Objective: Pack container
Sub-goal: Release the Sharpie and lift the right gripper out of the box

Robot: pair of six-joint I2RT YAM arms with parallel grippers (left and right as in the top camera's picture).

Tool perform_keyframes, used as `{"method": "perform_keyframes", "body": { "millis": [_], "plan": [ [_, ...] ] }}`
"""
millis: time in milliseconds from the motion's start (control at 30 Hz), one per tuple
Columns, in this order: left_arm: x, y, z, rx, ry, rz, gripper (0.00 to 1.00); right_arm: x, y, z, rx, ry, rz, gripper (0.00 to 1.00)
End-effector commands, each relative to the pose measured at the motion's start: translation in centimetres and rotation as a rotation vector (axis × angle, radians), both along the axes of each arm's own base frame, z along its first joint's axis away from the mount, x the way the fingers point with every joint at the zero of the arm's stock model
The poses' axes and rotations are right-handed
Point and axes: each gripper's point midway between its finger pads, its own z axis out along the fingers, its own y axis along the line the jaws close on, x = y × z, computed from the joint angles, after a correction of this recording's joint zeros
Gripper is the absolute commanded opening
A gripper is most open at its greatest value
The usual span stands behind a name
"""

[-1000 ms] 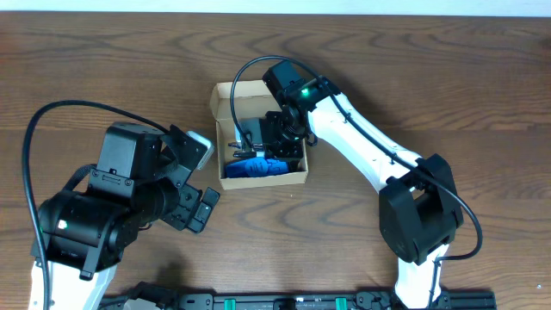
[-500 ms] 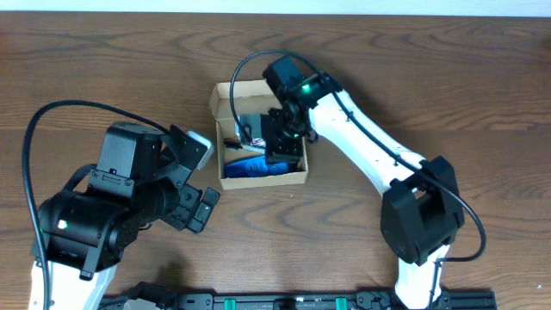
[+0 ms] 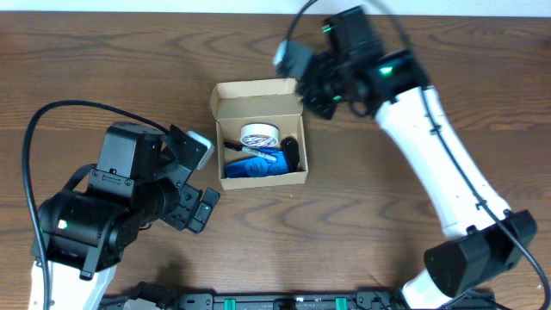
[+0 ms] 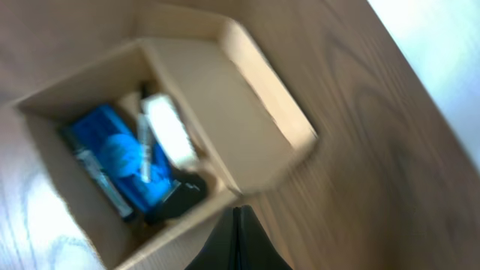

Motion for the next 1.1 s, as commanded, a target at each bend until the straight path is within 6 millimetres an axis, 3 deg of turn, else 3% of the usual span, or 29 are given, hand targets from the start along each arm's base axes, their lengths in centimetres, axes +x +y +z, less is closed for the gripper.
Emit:
{"method": "perform_keyframes", "body": {
  "millis": [0, 200, 333, 400, 633, 833, 1000, 1067],
  "plan": [
    [0.6, -0.2, 0.8, -0.008, -0.040, -0.011, 0.95, 1.6, -3.9, -0.5, 0.079, 0.109, -0.272, 0.01],
    [0.7, -0.8, 1.2, -0.050, -0.043, -0.009, 0.96, 2.5, -8.9, -2.6, 0.147, 0.241, -0.550, 0.01],
    [0.6, -1.3, 1.4, -0.079, -0.039, -0.022, 0.95, 1.8, -10.1, -4.8, 0.146, 0.305, -0.581, 0.01],
    [1.8, -1.8, 2.1, -0.104, -0.085, -0.012, 0.95, 1.4, -10.4, -6.1, 0.148, 0.333, -0.589, 0.01],
    [6.3, -0.9, 1.9, -0.130, -0.105, 0.173, 0.95, 0.9, -9.6, -10.0, 0.221, 0.400, -0.614, 0.01],
    [10.4, 0.3, 0.8, -0.254, -0.057, 0.253, 0.95, 1.2, -8.5, -11.0, 0.293, 0.401, -0.583, 0.01],
    [14.8, 3.3, -1.2, -0.348, -0.018, 0.350, 1.00, 2.2, -7.9, -11.5, 0.373, 0.390, -0.614, 0.01],
    [16.7, 4.5, -2.6, -0.384, 0.011, 0.404, 0.81, 2.6, -7.5, -11.9, 0.406, 0.407, -0.619, 0.01]
  ]
}}
